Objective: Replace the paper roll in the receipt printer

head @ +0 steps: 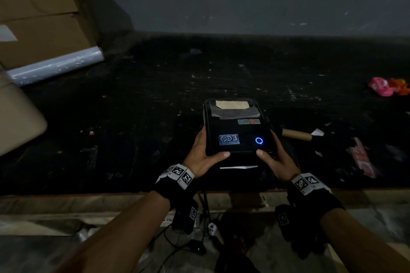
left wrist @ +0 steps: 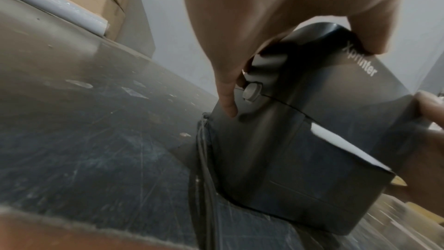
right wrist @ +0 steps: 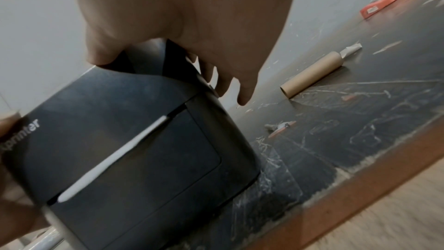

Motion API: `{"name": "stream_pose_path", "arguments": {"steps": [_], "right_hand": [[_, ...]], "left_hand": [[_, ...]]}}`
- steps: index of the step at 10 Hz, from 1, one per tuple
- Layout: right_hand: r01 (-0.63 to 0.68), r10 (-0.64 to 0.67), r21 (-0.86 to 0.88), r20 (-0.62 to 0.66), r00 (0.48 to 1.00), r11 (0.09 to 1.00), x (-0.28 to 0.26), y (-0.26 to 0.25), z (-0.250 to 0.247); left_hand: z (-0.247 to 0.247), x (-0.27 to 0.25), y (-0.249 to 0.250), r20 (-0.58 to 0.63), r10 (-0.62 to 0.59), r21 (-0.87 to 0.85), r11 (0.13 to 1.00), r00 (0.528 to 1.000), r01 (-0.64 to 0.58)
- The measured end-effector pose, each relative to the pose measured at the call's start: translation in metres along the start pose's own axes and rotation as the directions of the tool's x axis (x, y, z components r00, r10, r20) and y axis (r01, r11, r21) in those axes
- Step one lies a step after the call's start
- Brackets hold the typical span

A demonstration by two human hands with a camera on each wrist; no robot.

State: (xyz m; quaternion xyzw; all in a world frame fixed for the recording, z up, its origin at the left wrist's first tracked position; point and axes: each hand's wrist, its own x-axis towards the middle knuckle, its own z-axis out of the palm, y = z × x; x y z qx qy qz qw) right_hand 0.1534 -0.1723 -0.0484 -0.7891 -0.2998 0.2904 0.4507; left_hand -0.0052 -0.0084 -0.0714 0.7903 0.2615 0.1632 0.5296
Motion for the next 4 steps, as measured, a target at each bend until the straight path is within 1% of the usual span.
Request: {"name": "stream_pose_path", "arguments": {"steps": [2, 3, 4], "right_hand": [[-0.012, 0.012, 0.021, 0.008, 1.000, 1.000, -0.006, -0.006, -0.001], [-0.036, 0.035, 0.057, 0.021, 0.999, 0.998, -0.007, -0.008, -0.001], [0.004, -0.005, 0.008, 0.008, 1.000, 1.000, -0.014, -0.015, -0.003]], "left_hand": [[-0.001, 0.000, 0.000, 0.008, -0.003, -0.011, 1.000, 1.000, 0.003], [-0.004, 0.004, -0.003, 0.034, 0.000, -0.024, 1.000, 0.999, 0.000], [-0.008, 0.001, -0.006, 0.046, -0.005, -0.007, 1.000, 0.999, 0.005]]}}
